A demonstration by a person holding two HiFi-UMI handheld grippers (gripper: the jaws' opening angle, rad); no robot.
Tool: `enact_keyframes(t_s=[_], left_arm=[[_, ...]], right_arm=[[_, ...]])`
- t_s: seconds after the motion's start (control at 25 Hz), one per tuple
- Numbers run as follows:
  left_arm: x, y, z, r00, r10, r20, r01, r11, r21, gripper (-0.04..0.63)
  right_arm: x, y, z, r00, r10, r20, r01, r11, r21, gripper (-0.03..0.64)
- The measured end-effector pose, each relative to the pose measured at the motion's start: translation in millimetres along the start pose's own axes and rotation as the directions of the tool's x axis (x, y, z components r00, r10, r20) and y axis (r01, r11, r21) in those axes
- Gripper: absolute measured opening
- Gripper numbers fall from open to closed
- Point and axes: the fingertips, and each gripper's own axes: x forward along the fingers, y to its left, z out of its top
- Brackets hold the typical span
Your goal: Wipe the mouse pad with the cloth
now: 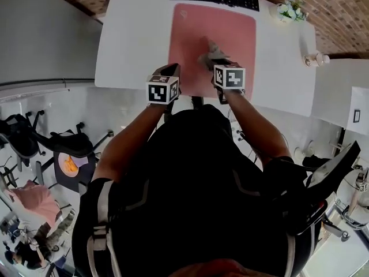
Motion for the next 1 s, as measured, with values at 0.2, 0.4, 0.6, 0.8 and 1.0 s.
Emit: enact_keyframes(t_s=[0.2, 0.4, 0.6, 0.8, 1.0], left_arm=[[-18, 30, 1, 0.997, 0.077, 0.024, -0.075, 0.995, -0.059, -0.002], [-29, 50, 5, 0.990, 0.136, 0.042, -0.132, 0.987, -0.097, -0.002], [-29, 58, 10, 0.989, 0.141, 0.037, -0.138, 0.988, -0.076, -0.002], [-29, 66, 13, 0.988, 0.152, 0.028, -0.149, 0.984, -0.094, -0.002], [-21, 62, 21, 0.991, 0.134, 0.026, -0.131, 0.988, -0.085, -0.001]], right_arm=[[41, 69, 21, 0.986, 0.168, -0.009, -0.168, 0.980, -0.107, 0.037], [74, 118, 26, 0.968, 0.239, -0.073, -0.249, 0.953, -0.174, 0.037], [107, 121, 22, 0.969, 0.216, -0.121, -0.236, 0.955, -0.178, 0.037], [120, 104, 26, 0.974, 0.190, -0.122, -0.207, 0.969, -0.137, 0.037], [118, 82, 26, 0.980, 0.163, -0.114, -0.174, 0.981, -0.089, 0.037]])
